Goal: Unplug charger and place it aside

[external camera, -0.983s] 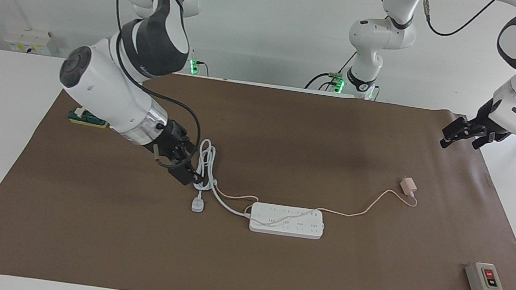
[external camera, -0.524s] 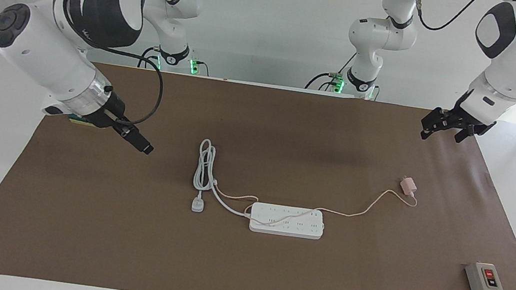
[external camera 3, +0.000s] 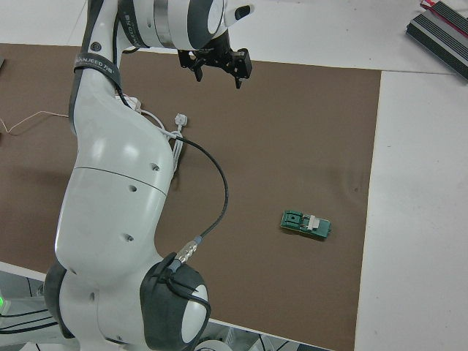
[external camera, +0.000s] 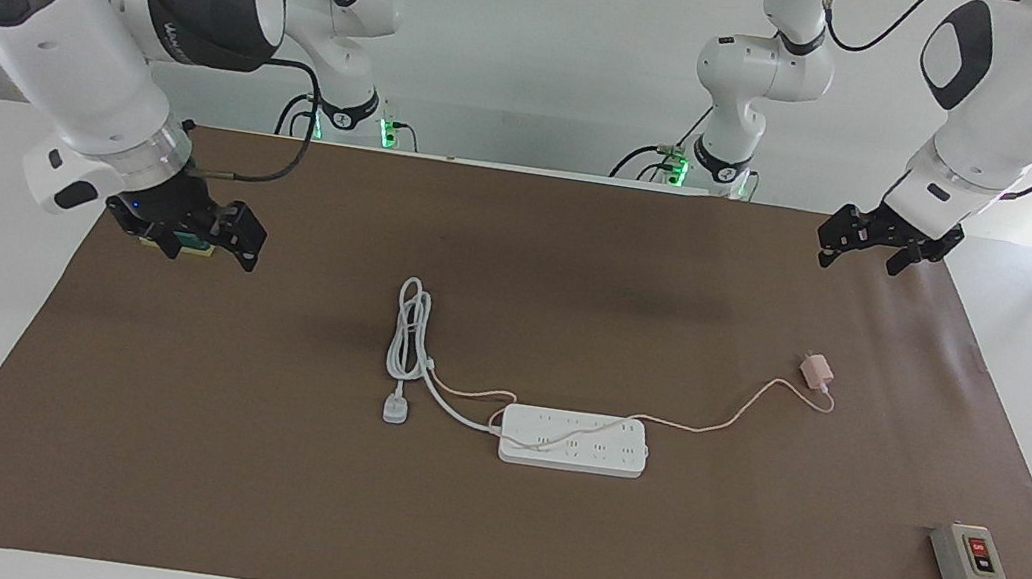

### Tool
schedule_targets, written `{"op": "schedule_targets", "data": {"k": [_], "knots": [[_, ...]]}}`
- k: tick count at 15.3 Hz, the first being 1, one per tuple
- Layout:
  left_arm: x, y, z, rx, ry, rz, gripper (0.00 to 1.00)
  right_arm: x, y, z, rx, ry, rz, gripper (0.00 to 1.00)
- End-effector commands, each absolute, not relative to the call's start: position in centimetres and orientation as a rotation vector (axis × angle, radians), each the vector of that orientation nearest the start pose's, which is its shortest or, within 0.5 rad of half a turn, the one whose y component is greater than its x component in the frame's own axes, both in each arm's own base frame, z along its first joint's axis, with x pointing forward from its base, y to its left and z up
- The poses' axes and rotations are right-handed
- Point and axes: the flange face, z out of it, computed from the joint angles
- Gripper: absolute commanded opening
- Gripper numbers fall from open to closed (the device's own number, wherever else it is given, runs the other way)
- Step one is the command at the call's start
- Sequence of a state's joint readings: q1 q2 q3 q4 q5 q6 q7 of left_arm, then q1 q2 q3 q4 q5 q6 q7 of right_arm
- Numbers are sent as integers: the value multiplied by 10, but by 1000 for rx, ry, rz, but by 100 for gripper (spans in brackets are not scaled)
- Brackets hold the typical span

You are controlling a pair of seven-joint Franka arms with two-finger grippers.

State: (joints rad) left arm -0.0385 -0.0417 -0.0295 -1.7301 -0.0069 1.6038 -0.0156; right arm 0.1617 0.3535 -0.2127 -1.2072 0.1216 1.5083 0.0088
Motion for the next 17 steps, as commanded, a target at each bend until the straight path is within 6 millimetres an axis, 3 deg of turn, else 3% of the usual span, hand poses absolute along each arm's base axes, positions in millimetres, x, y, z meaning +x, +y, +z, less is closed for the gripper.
{"op": "schedule_targets", "data": {"k": [1, 5, 10, 17], "knots": [[529, -39, 573, -3127, 51, 100, 100, 621, -20, 605, -3107, -101, 43, 100], [529, -47, 572, -3125, 75, 104, 100, 580, -35, 625, -3125, -198, 41, 100], [529, -47, 572, -3128, 73, 105, 100, 541, -43, 618, -3124, -235, 106, 100], [530, -48, 572, -3133, 26, 103, 100, 535, -51, 616, -3124, -250, 118, 100]]}}
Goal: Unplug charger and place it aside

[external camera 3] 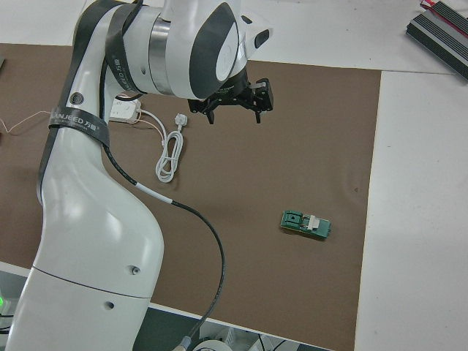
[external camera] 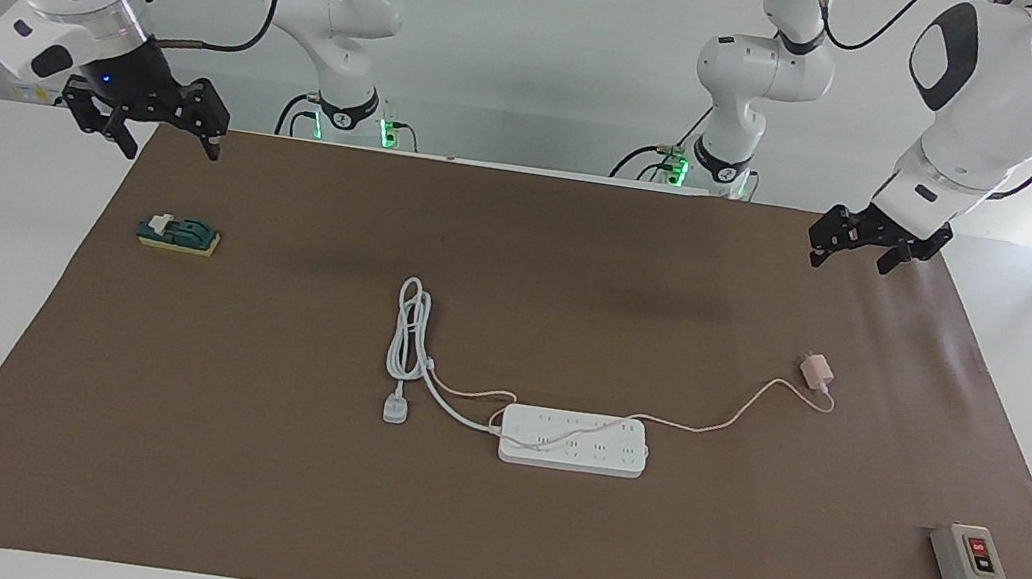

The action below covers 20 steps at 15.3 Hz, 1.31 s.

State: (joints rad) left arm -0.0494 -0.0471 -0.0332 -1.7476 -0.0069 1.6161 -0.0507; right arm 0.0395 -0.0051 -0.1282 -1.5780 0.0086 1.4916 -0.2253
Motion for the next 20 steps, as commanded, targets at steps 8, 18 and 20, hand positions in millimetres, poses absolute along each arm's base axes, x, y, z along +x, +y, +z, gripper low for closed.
{"op": "schedule_targets", "data": {"k": [8, 18, 20], "knots": [[531, -48, 573, -3132, 31, 93, 100, 538, -55, 621, -3156, -241, 91, 100], [531, -48, 574, -3133, 29, 88, 100, 538, -53, 623, -3155, -229, 85, 100], [531, -48, 573, -3132, 29, 93, 100, 537, -53, 624, -3155, -229, 82, 100]]}}
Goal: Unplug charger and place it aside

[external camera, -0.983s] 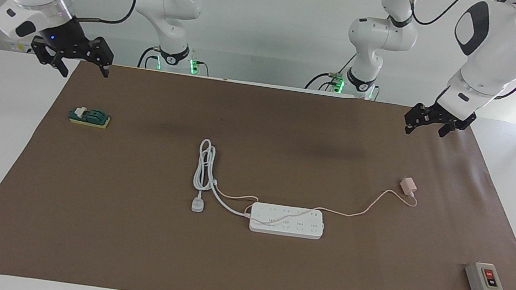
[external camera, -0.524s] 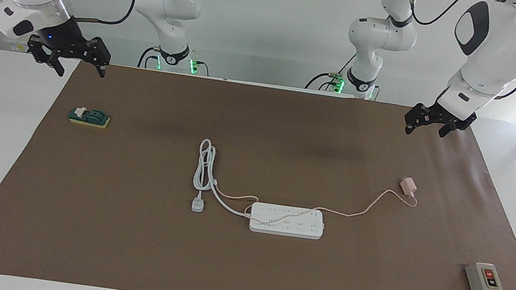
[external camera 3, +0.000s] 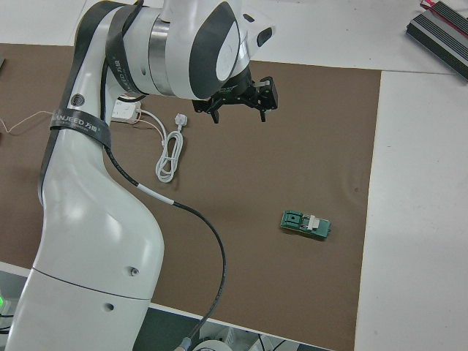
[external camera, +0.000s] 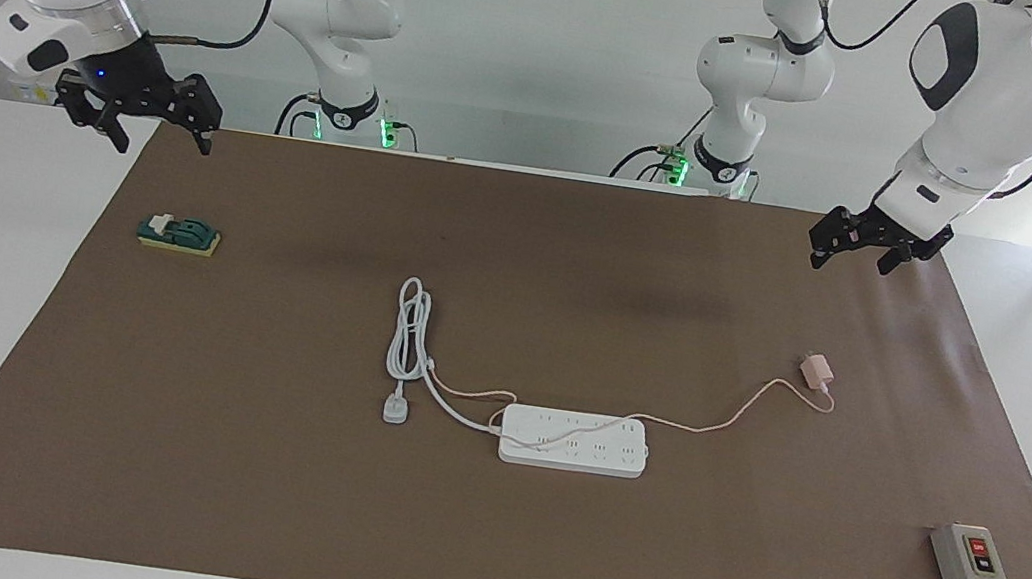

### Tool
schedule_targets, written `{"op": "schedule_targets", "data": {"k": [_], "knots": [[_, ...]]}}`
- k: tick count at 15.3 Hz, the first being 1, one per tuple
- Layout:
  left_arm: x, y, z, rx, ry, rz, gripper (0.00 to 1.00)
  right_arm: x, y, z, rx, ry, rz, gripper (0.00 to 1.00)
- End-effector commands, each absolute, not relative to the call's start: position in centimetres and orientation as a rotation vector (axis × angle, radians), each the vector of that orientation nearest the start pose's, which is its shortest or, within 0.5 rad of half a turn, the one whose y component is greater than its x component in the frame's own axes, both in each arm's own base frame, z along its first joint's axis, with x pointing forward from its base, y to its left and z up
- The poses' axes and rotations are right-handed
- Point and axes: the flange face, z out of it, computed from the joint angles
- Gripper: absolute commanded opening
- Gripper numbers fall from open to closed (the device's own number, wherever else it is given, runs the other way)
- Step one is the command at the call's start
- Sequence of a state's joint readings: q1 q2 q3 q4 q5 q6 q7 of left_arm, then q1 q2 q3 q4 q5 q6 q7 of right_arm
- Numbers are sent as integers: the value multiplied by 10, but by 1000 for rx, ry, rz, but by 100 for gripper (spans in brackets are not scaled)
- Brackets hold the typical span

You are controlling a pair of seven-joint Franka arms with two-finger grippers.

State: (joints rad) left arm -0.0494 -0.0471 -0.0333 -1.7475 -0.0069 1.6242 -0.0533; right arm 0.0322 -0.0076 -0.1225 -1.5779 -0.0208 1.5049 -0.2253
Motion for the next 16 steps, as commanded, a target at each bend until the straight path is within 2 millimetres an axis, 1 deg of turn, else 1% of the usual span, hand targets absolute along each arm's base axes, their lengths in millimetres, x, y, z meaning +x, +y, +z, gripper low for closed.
{"op": "schedule_targets", "data": {"k": [1, 5, 16], "knots": [[531, -48, 573, -3132, 31, 93, 100, 538, -54, 623, -3155, -224, 85, 100], [531, -48, 572, -3132, 29, 95, 100, 536, -58, 622, -3153, -214, 99, 100], [532, -48, 572, -3132, 31, 95, 100, 535, -58, 623, -3154, -214, 94, 100]]}}
